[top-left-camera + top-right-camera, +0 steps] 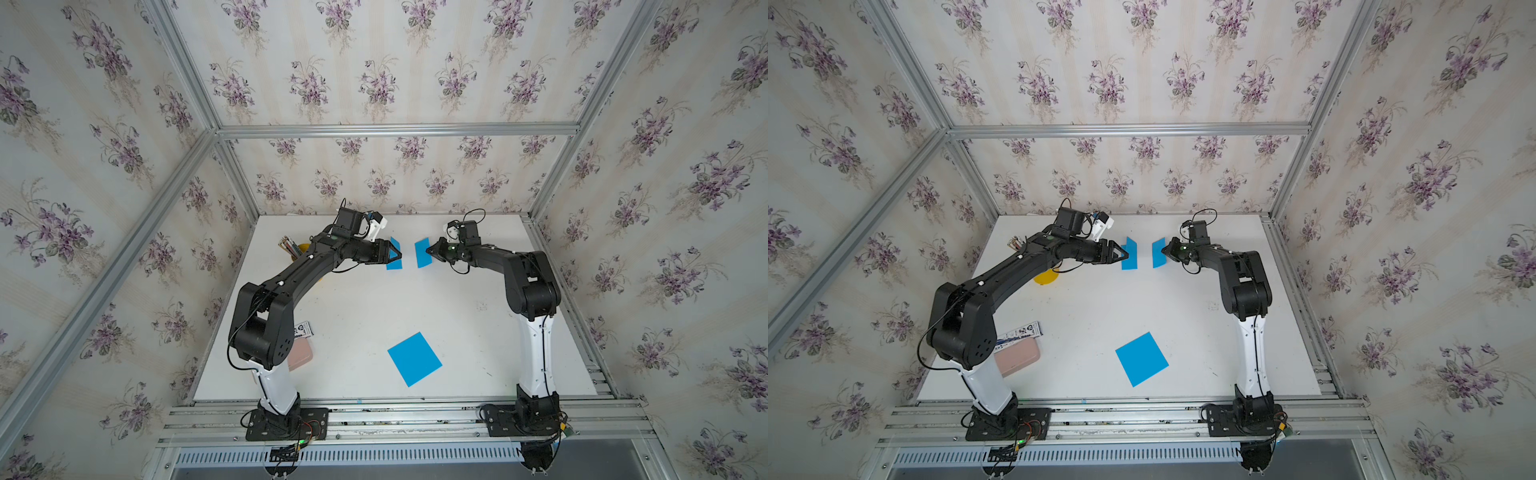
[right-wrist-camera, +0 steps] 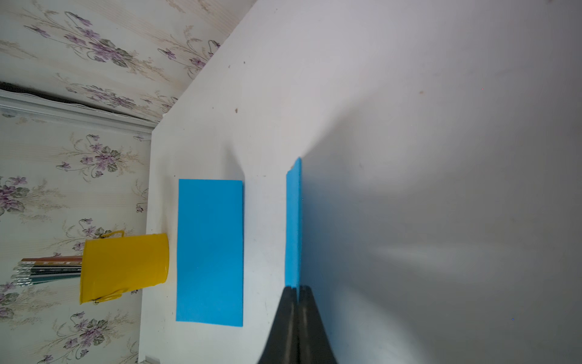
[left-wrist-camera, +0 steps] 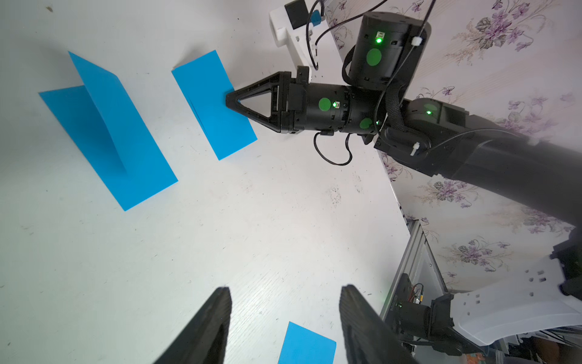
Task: Fold the square paper along the opposite sides
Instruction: Place the paper at the center of the board.
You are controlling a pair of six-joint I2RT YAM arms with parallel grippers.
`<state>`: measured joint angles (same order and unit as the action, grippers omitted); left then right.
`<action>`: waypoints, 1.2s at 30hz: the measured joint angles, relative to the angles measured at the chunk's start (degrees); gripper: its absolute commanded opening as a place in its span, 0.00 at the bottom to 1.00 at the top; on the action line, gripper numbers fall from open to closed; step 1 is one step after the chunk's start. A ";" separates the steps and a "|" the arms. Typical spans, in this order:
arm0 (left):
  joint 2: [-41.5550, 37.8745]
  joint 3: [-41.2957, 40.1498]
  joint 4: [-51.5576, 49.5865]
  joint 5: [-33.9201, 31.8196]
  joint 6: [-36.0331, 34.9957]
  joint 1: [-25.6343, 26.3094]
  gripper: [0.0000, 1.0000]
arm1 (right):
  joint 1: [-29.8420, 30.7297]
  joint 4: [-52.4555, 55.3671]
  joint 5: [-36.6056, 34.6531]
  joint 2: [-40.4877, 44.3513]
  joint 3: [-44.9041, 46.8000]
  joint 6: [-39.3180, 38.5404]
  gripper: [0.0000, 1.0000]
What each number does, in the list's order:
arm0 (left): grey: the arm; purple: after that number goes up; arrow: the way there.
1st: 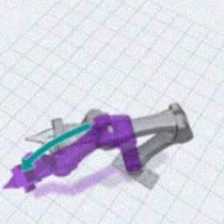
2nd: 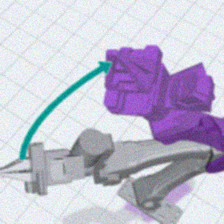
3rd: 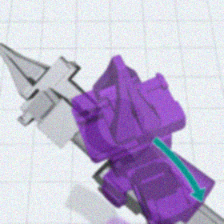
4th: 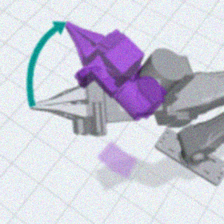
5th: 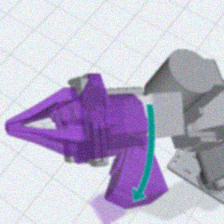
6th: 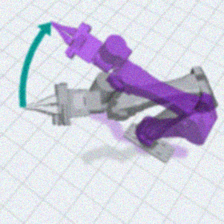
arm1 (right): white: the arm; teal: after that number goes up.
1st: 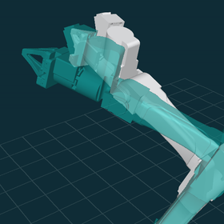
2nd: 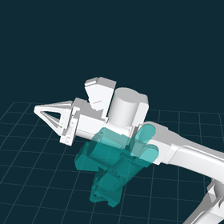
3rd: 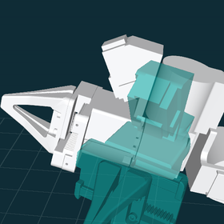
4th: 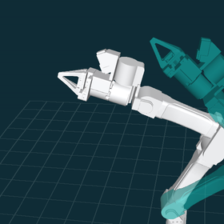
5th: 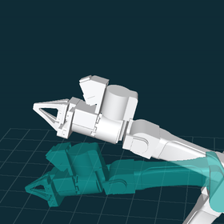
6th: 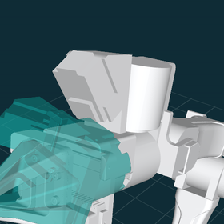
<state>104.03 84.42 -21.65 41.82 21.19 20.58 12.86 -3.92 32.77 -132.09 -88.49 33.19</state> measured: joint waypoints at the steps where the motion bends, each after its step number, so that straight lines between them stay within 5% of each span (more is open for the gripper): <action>1: 0.00 0.00 0.00 0.00 0.00 -0.09 0.60 | 0.11 0.94 -0.28 -0.59 -0.76 -0.20 0.06; 13: -0.42 -0.04 0.00 0.37 -0.04 -0.31 0.60 | 0.44 5.38 -2.08 -3.34 -5.49 -1.49 0.15; 24: -0.76 -0.15 0.00 0.39 -0.15 -0.42 0.60 | 0.92 5.33 -2.78 -3.13 -6.14 -2.08 0.38; 36: -1.09 -0.48 0.02 0.39 -0.17 -0.42 0.60 | 1.01 7.72 -6.73 -2.84 -7.82 -4.72 0.50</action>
<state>102.94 83.94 -21.63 42.22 21.02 20.16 13.87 3.79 26.04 -134.93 -96.31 28.47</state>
